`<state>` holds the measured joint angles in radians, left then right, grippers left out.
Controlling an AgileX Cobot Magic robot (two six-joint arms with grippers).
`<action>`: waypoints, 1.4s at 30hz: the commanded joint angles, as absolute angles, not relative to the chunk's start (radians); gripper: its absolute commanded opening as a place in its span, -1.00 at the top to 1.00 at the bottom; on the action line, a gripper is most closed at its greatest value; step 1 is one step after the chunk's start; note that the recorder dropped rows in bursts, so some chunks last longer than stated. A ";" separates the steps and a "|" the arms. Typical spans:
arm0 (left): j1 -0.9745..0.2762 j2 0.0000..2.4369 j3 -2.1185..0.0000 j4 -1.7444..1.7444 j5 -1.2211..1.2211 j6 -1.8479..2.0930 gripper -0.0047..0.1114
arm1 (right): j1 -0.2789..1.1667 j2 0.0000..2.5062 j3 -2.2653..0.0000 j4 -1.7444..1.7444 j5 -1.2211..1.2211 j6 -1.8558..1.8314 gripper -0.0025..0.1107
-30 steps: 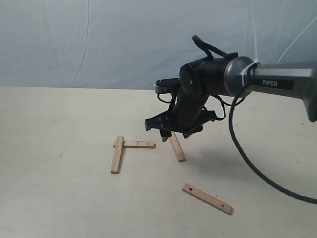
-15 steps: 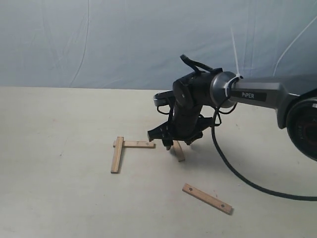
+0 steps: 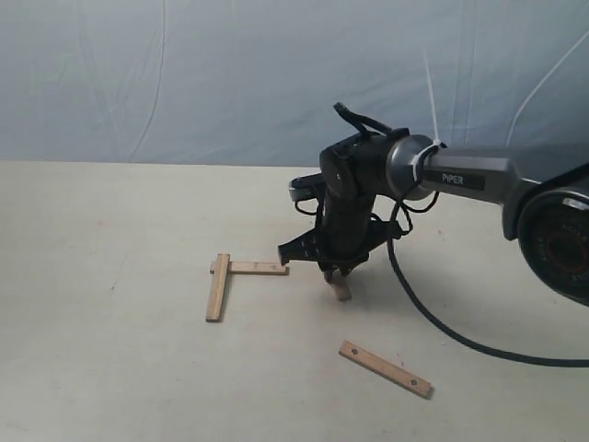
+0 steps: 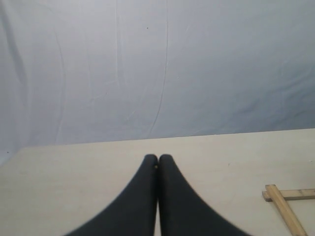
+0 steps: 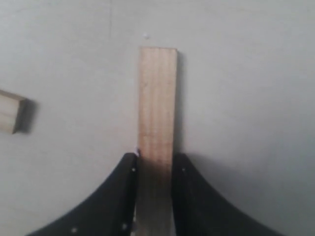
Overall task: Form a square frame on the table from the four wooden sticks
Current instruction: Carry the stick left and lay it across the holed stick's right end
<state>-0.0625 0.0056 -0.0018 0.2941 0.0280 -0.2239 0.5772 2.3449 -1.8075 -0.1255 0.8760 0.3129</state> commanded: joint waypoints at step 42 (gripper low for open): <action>-0.061 0.000 0.000 0.298 0.027 -0.225 0.92 | 0.772 2.301 -1.811 -0.279 0.882 0.830 0.97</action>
